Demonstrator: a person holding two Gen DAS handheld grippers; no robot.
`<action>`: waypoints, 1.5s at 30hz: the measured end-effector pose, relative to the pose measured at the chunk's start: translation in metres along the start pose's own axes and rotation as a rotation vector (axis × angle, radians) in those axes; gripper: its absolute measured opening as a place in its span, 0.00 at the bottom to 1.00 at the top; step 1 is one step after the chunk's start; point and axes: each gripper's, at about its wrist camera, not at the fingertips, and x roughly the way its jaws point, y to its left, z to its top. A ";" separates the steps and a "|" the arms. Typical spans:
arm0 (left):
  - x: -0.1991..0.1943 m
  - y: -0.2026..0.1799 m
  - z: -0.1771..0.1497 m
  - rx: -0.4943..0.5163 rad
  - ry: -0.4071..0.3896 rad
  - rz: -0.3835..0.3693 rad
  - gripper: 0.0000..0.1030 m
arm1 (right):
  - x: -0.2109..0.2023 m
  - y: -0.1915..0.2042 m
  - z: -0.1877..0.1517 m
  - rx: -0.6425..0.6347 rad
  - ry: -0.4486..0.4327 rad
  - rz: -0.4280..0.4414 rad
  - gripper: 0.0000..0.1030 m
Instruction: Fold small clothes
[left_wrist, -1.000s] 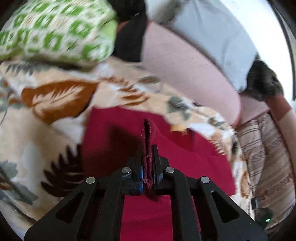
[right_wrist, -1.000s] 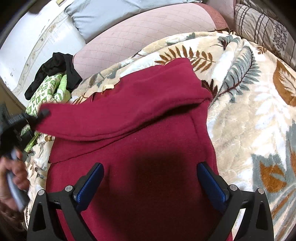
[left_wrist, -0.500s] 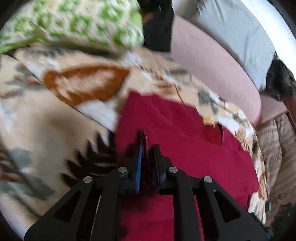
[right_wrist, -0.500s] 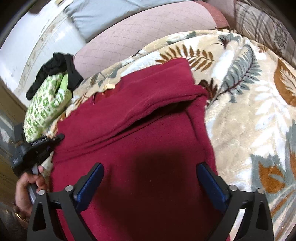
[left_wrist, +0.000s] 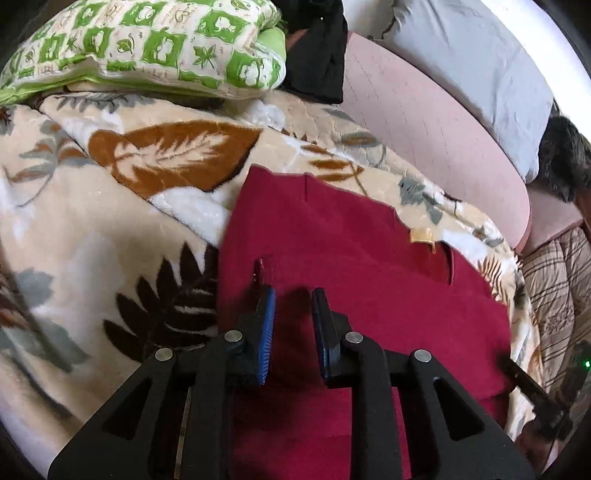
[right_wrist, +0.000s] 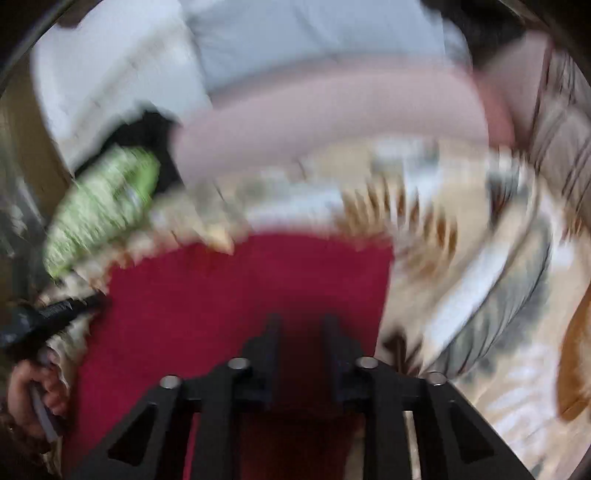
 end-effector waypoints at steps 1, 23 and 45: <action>-0.001 -0.001 -0.001 0.012 -0.007 0.001 0.19 | 0.008 -0.010 -0.006 0.022 0.021 -0.014 0.00; 0.001 0.007 -0.003 -0.037 -0.049 -0.127 0.39 | 0.030 -0.020 0.029 0.061 0.000 -0.021 0.02; -0.218 0.059 -0.132 0.006 0.054 -0.198 0.66 | -0.210 0.005 -0.196 0.148 0.007 0.210 0.70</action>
